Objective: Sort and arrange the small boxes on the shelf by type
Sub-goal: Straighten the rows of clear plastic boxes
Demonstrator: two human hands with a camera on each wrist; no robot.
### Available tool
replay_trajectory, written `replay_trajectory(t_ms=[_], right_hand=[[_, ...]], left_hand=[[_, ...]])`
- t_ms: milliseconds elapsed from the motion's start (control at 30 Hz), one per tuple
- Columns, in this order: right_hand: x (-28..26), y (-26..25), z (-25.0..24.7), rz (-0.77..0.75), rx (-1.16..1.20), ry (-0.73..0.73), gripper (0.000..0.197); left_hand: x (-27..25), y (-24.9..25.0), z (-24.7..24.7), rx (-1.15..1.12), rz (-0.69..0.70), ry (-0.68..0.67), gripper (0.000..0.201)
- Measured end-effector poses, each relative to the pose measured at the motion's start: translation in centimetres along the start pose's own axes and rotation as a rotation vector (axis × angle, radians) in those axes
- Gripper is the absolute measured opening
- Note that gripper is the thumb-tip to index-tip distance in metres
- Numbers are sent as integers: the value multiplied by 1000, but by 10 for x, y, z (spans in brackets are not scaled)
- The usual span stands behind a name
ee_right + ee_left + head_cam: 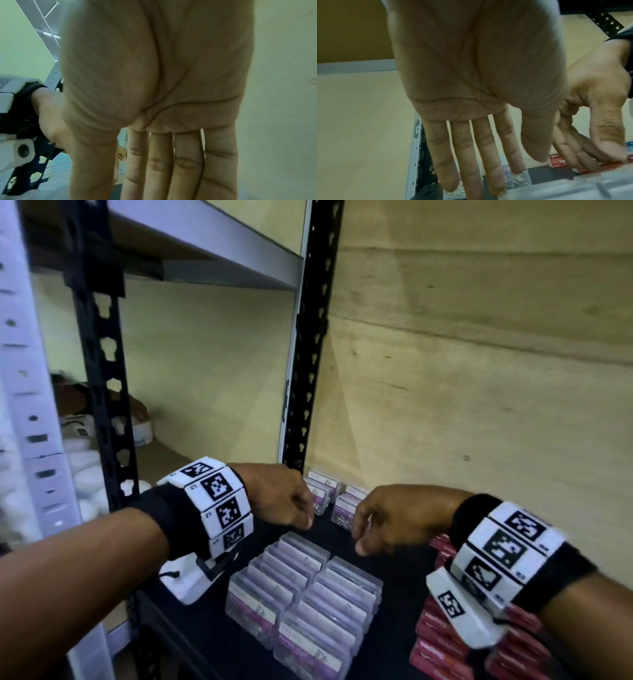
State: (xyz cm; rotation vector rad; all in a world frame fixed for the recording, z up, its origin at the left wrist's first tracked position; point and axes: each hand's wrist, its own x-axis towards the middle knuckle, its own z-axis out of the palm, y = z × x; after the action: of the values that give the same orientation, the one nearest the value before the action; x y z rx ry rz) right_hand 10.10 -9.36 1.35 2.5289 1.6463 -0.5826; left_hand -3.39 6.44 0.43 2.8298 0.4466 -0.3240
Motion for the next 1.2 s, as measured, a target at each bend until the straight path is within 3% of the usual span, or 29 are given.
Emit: replay_trajectory(t_ms=[100, 267, 400, 633, 1200], right_hand=[[17, 13, -10, 38, -99, 140, 21], [44, 24, -17, 88, -151, 147, 35], [63, 24, -17, 100, -165, 133, 37], [73, 26, -14, 98, -181, 130, 24], [37, 16, -2, 63, -111, 82, 25]], left_hand=[[19, -12, -2, 10, -4, 115, 31], [56, -30, -4, 43, -23, 225, 41], [77, -40, -3, 60, -41, 178, 43], [84, -45, 0, 50, -42, 133, 42], [46, -8, -3, 89, -24, -68, 42]])
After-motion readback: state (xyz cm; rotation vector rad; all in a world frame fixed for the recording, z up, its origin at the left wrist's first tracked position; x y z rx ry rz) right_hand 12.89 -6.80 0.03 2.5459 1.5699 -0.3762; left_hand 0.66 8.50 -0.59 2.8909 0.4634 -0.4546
